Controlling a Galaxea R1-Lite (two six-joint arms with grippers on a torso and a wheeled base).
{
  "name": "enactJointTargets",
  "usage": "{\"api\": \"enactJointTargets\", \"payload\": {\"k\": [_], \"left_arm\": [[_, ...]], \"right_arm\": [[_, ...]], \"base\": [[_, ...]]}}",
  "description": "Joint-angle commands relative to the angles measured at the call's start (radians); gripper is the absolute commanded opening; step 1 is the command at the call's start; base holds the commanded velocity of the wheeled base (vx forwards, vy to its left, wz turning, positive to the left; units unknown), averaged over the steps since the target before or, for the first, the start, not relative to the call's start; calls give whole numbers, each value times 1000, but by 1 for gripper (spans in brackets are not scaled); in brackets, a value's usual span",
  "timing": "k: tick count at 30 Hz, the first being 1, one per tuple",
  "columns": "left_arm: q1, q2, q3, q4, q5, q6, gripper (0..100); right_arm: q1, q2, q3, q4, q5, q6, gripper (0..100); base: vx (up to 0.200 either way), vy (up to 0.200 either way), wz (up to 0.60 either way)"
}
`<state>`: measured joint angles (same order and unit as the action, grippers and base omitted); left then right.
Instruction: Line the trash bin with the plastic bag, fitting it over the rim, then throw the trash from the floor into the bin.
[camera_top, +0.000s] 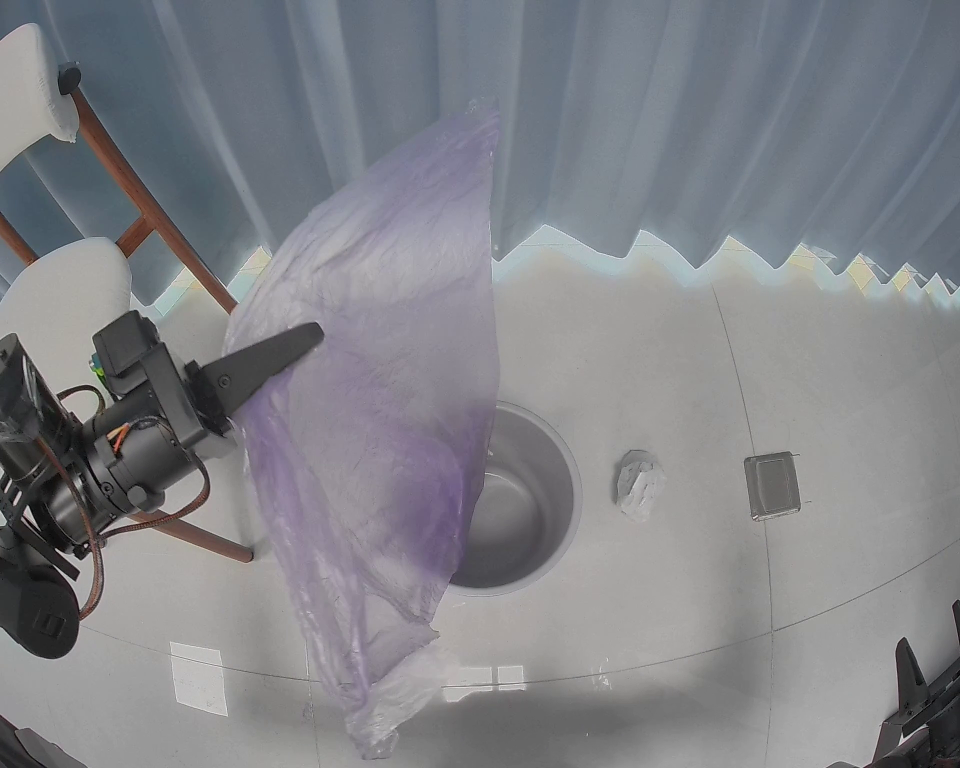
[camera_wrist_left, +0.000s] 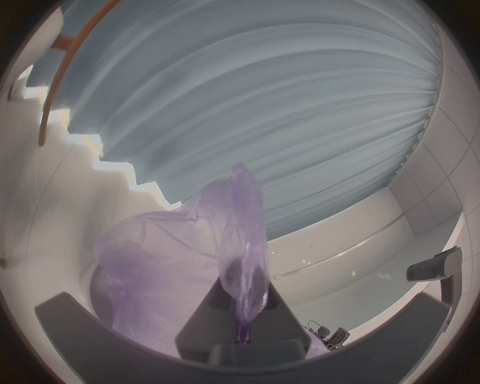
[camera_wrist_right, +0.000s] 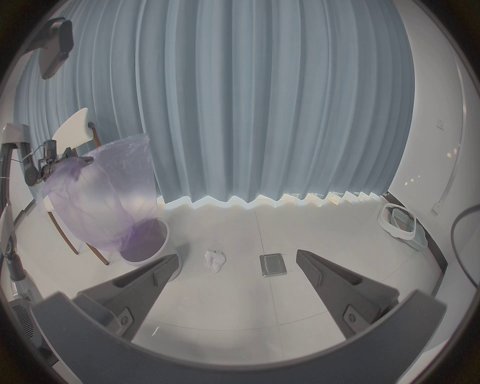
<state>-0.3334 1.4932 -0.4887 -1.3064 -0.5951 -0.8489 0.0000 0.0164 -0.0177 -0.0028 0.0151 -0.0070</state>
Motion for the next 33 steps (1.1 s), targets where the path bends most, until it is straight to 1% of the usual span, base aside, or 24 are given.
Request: {"api": "enactJointTargets", "payload": {"k": [1, 2, 3, 4, 6, 7, 8, 9, 12, 18, 20, 23, 27, 30, 33], "left_arm": [[-10, 108, 9, -8, -2, -2, 0], [-10, 108, 9, -8, -2, -2, 0], [-52, 170, 27, -50, 0, 2, 0], [-61, 190, 39, -80, 1, 2, 0], [-68, 228, 58, -165, 1, -1, 0], [-68, 234, 59, -177, 1, -2, 0], [-68, 263, 67, -244, 5, -2, 0], [-68, 274, 68, -254, 6, 2, 0], [-76, 272, 73, -244, 6, -5, 0], [-154, 260, 81, -244, 12, 5, 0], [-165, 254, 94, -246, 20, 11, 0], [-167, 225, 101, -244, 38, 36, 0], [-168, 200, 107, -244, 40, 44, 0], [-173, 171, 168, -244, 38, 45, 0], [-176, 159, 154, -246, 38, 45, 0]], "right_arm": [[0, -16, 16, 0, 0, -1, 100], [0, -16, 16, 0, 0, -1, 100], [0, -16, 16, 0, 0, -1, 100], [0, -16, 16, 0, 0, -1, 100], [0, -16, 16, 0, 0, -1, 100], [0, -16, 16, 0, 0, -1, 100], [0, -16, 16, 0, 0, -1, 100], [0, -16, 16, 0, 0, -1, 100], [0, -16, 16, 0, 0, -1, 100], [0, -16, 16, 0, 0, -1, 100], [0, -16, 16, 0, 0, -1, 100], [0, -16, 16, 0, 0, -1, 100], [0, -16, 16, 0, 0, -1, 100], [0, -16, 16, 0, 0, -1, 100], [0, -16, 16, 0, 0, -1, 100]], "base": [[0, 0, 0], [0, 0, 0], [0, 0, 0], [0, 0, 0], [0, 0, 0], [0, 0, 0], [0, 0, 0], [0, 0, 0], [0, 0, 0], [0, 0, 0], [0, 0, 0], [0, 0, 0], [0, 0, 0], [0, 0, 0], [0, 0, 0]]}}
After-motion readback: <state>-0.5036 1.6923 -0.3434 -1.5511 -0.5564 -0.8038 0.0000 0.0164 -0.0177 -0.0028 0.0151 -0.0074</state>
